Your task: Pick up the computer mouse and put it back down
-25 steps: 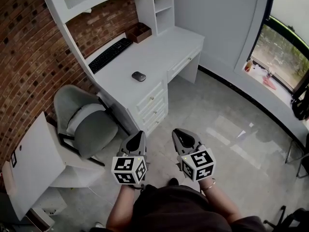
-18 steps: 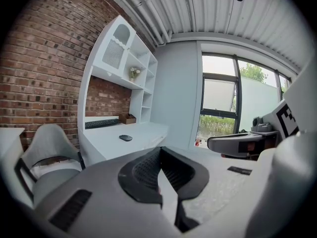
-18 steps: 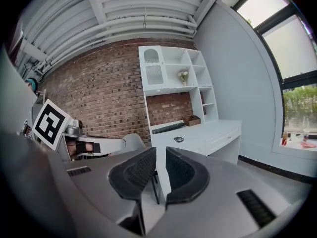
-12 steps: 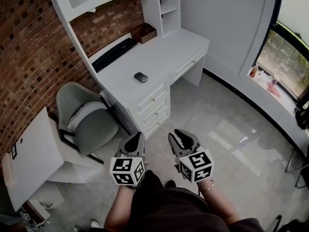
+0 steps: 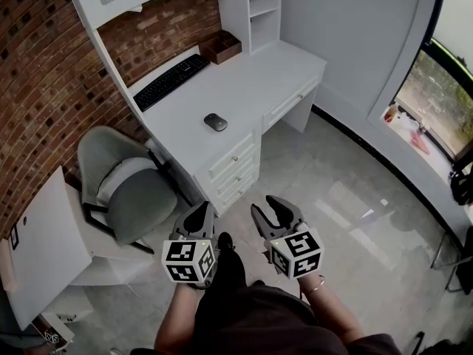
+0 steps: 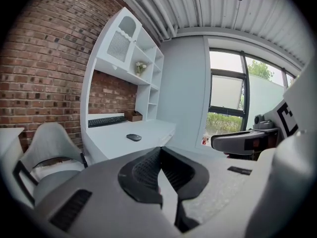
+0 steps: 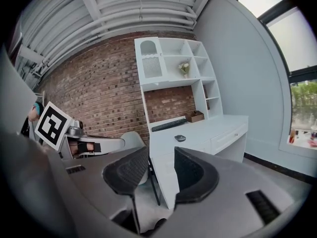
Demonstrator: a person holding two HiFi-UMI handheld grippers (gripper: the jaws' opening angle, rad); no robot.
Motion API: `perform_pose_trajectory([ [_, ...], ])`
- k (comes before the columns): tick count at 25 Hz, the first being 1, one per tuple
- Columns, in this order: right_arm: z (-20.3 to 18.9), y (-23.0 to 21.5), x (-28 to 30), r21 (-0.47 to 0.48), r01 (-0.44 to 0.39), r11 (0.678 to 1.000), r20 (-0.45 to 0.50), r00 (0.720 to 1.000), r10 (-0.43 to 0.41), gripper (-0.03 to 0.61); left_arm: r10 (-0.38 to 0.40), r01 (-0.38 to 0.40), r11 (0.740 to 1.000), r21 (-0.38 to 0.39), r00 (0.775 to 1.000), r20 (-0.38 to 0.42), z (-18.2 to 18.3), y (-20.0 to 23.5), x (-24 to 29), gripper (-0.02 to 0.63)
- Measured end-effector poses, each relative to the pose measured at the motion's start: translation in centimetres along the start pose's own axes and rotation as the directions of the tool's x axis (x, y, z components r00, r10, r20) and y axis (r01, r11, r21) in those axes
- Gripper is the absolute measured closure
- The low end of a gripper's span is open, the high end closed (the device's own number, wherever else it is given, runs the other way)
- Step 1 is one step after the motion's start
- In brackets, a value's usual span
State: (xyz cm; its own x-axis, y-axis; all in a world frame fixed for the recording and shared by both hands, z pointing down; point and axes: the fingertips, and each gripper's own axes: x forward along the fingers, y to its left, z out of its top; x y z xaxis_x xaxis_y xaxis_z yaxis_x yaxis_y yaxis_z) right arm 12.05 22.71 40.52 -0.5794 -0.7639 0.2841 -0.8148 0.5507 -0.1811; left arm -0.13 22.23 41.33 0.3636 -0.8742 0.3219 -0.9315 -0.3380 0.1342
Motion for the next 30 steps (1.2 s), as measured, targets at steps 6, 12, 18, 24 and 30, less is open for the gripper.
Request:
perform_pose_trajectory([
  [6,1.5,-1.2,6.9,-0.002,-0.001,1.000,-0.017,1.000,0.000,0.407,-0.013,0.013,1.000,0.004,1.000,-0.015,1.3,5.0,4.9,0.604],
  [12,2.9,-1.3,14.2,0.000,-0.009,1.000,-0.061,0.998,0.009,0.383,-0.031,0.031,0.999,-0.016,0.999,-0.031,3.1,10.2,9.4,0.604],
  [18,3.7,-1.1,20.3,0.009,-0.013,1.000,-0.097,0.995,0.013,0.368,-0.054,0.052,0.998,-0.037,0.998,-0.036,4.4,14.5,12.8,0.604],
  [24,5.1,-0.8,24.9,0.002,-0.024,1.000,-0.097,0.995,0.024,0.368,-0.055,0.054,0.997,-0.047,0.998,-0.021,5.7,18.2,15.2,0.604],
  [30,5.6,-1.1,27.9,-0.031,-0.012,0.999,-0.118,0.993,0.008,0.364,-0.060,0.058,0.997,-0.059,0.998,-0.027,6.3,20.8,16.9,0.604],
])
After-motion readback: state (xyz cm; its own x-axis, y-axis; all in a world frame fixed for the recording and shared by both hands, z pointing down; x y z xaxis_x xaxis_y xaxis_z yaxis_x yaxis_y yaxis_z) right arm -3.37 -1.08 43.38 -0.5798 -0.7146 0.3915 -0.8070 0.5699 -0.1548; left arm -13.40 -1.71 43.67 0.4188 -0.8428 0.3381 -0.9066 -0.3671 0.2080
